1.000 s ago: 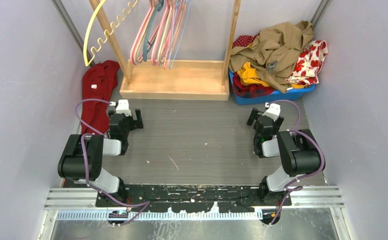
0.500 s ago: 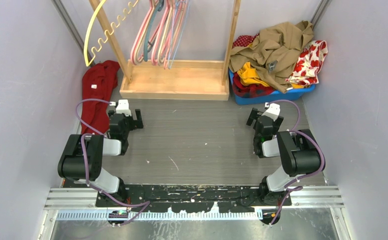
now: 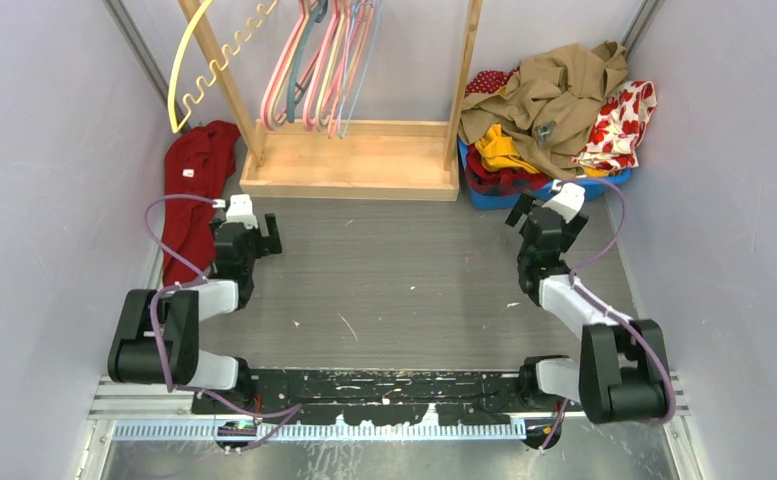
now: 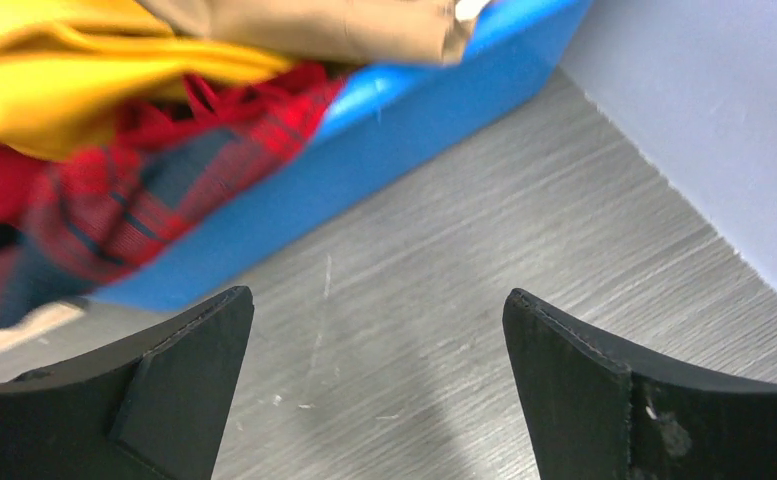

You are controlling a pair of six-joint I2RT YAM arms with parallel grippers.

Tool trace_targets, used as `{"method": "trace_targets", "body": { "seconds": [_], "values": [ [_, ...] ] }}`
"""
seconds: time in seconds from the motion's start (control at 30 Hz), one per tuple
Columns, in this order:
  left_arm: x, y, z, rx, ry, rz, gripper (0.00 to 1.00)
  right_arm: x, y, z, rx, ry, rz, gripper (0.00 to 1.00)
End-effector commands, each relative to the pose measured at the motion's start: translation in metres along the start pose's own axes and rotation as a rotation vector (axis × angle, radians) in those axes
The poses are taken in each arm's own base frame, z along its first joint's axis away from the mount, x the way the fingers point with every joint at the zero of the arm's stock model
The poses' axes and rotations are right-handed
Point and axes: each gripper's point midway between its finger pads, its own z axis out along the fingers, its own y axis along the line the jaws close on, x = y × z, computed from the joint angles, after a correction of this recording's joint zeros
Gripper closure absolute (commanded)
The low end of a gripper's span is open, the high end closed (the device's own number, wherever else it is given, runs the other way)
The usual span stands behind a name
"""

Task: Place the skirt on the hanger
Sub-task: Pick up the skirt from the bin.

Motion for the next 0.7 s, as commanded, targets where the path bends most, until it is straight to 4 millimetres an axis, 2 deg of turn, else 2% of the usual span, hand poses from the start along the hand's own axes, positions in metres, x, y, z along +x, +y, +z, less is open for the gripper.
{"method": "trace_targets", "body": {
  "seconds": [0.0,0.1,0.2,0.33,0.37,0.47,0.57,0.67],
  "values": [
    [-0.043,-0.002,-0.004,0.01,-0.019,0.002,0.01,-0.04,-0.003,-0.018,0.024,0.026,0.036,0.0],
    [-0.074,-0.011,-0.016,0.053,-0.02,-0.041,0.01,-0.075,-0.013,-0.035,0.09,0.004,0.148,0.0],
    [-0.103,-0.016,-0.026,0.071,-0.004,-0.089,0.01,-0.113,-0.01,-0.052,0.074,-0.023,0.266,0.0],
    [-0.145,-0.02,-0.038,0.064,0.037,-0.189,0.01,-0.152,0.027,-0.061,-0.1,-0.017,0.343,0.0],
    [-0.152,-0.023,-0.04,0.077,0.053,-0.203,0.01,-0.155,0.041,-0.063,-0.172,0.012,0.324,0.0],
    [-0.16,-0.022,-0.04,0.044,0.103,-0.296,0.01,-0.168,0.068,-0.059,-0.263,0.052,0.36,0.0],
    [-0.146,-0.019,-0.04,-0.003,0.232,-0.426,0.01,-0.183,0.085,-0.047,-0.314,0.096,0.408,0.0],
    [-0.145,-0.051,-0.039,0.268,0.253,-0.537,0.01,-0.194,0.098,-0.021,-0.338,0.162,0.431,0.0]
  ]
}}
